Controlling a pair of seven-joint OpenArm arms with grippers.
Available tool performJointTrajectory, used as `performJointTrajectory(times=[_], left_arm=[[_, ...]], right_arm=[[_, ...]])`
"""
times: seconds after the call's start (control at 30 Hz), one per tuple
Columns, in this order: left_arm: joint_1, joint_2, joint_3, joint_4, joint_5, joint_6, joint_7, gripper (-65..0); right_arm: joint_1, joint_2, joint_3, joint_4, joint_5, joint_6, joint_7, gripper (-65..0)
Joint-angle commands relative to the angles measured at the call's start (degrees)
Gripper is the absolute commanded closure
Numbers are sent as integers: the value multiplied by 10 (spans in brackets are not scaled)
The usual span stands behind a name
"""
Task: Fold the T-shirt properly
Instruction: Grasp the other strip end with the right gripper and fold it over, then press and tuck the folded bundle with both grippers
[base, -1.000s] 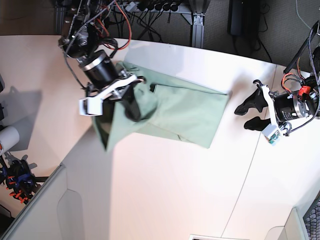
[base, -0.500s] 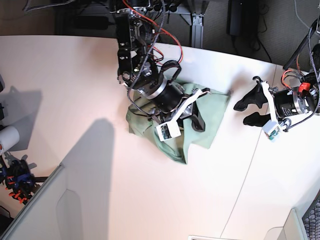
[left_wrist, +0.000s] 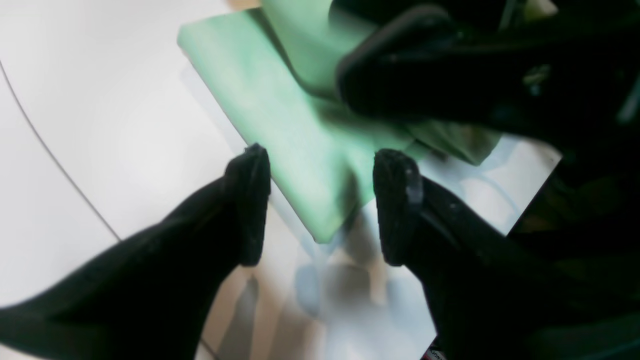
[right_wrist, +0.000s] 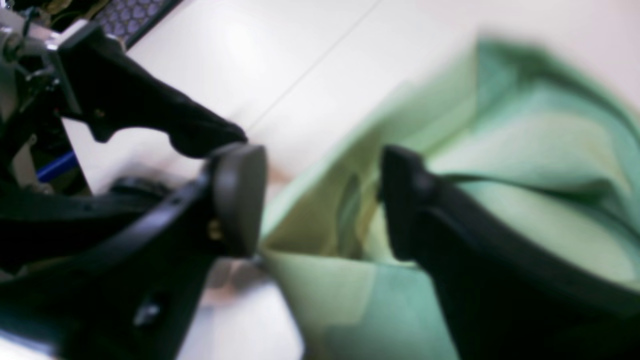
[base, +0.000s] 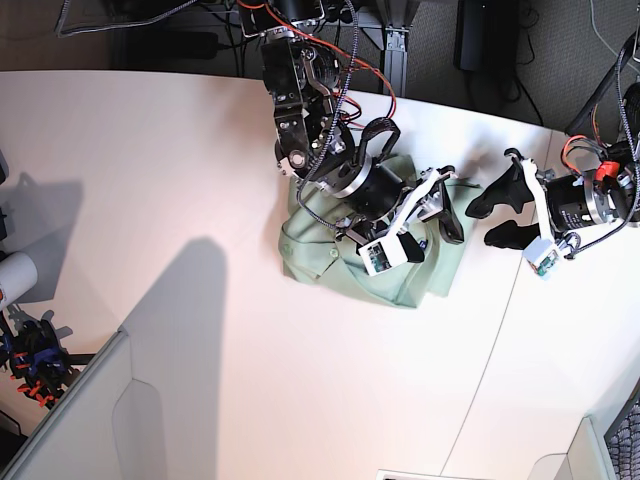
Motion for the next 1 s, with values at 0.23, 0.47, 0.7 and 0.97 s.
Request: performJointTrajectory(times=[0.23,0.47,0.7,0.97], left_arm=[[-14,-8,-5,10,-16,-9,-25,-356],[-14,-5,-3,105,-15,-9,-38,-138],[-14,28,94,117,78,-9,-101,-30],[-17,102,170,20,188,-9,-161,-30]], right_arm=[[11,-6,-15,54,49,4,24,-395],[46,-6,61,122,-28,3,37,-357],[110,7,174,59,-59,2,30,0],[167,37,176,-110,-53,3,35,0]])
